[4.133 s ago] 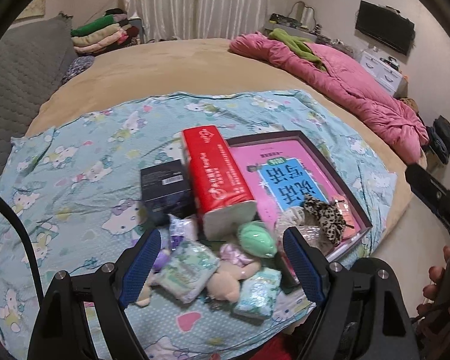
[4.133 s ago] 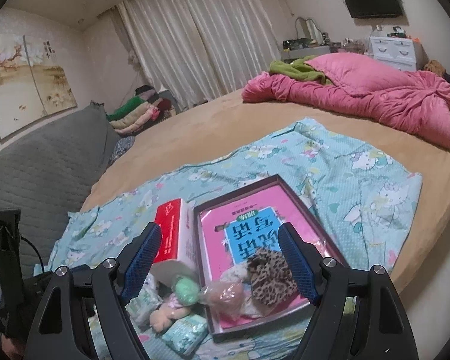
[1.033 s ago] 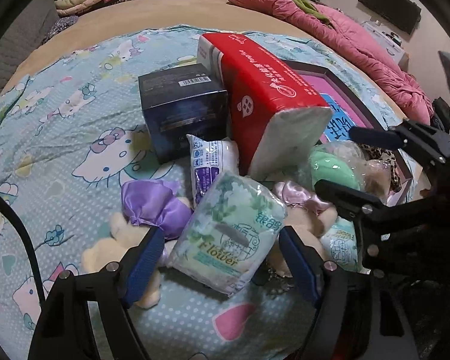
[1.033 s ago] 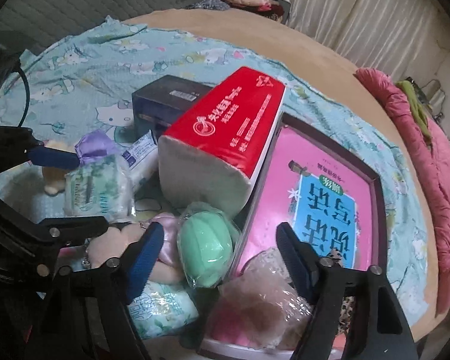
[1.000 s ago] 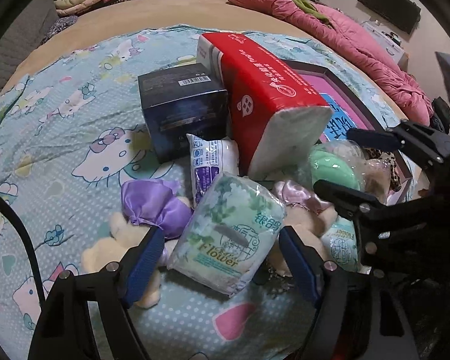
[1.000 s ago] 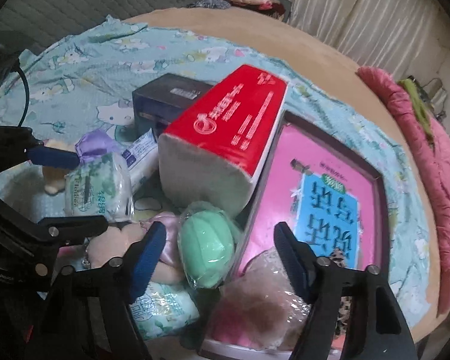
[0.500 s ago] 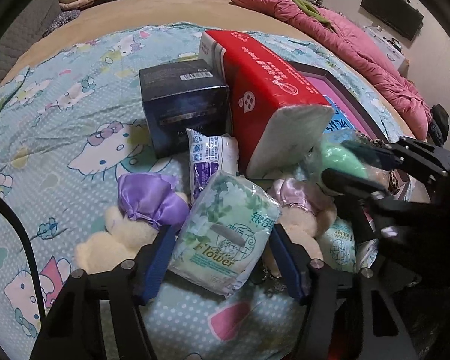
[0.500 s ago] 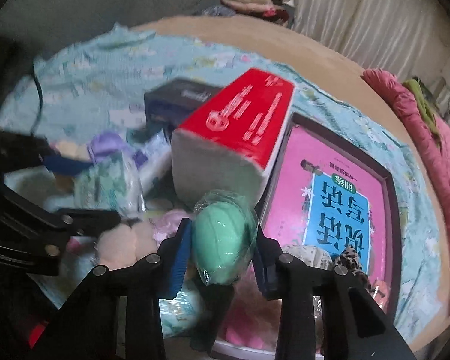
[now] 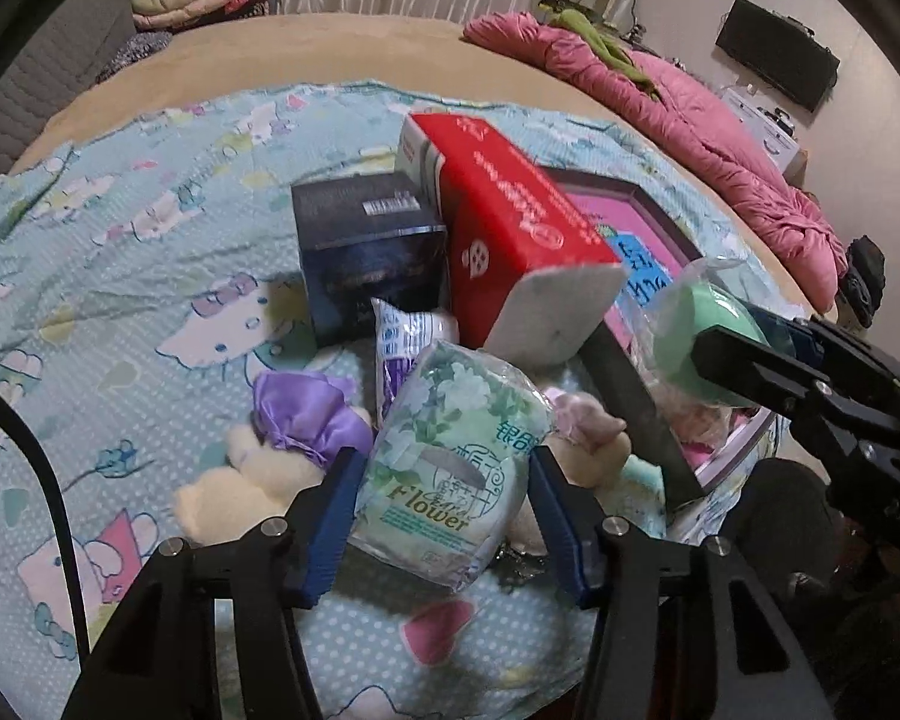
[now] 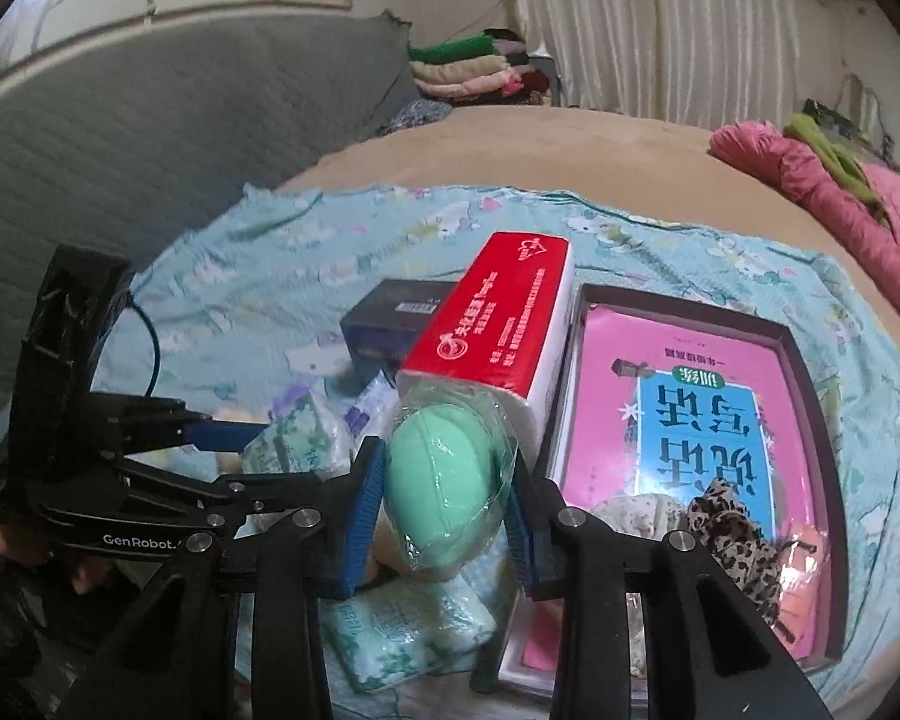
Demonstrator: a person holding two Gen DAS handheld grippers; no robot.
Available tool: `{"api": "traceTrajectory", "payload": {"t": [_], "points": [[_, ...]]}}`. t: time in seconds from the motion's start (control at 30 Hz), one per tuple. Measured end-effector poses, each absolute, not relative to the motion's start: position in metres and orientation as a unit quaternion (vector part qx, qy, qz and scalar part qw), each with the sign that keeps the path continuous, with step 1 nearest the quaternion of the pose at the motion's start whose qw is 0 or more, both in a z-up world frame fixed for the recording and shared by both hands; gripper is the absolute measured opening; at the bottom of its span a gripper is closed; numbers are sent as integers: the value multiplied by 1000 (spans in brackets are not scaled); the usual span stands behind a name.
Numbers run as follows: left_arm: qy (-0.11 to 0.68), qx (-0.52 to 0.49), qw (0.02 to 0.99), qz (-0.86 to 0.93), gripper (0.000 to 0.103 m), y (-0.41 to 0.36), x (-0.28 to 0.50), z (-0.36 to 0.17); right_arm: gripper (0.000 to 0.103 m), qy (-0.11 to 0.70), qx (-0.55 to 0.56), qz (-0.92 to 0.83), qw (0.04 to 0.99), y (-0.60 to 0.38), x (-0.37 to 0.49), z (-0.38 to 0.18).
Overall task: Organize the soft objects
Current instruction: 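Grasp the green ball with the right gripper while the left grasps the Flower pack, then carry the green ball and Flower pack with both grippers over the pink book box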
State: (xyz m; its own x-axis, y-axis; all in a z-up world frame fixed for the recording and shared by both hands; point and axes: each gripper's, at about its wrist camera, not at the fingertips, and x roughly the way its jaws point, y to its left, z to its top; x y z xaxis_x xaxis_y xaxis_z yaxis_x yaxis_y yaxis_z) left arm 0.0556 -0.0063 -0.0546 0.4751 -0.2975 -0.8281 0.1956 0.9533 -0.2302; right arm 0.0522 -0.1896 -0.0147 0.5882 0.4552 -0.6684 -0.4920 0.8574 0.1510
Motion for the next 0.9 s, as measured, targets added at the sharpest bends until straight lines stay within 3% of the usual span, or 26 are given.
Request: {"api": "traceTrajectory", "payload": {"t": [0.9], "points": [[432,-3,887,-161,56,-68,51,28,38,313,94,218,920,-263,41,21]]}}
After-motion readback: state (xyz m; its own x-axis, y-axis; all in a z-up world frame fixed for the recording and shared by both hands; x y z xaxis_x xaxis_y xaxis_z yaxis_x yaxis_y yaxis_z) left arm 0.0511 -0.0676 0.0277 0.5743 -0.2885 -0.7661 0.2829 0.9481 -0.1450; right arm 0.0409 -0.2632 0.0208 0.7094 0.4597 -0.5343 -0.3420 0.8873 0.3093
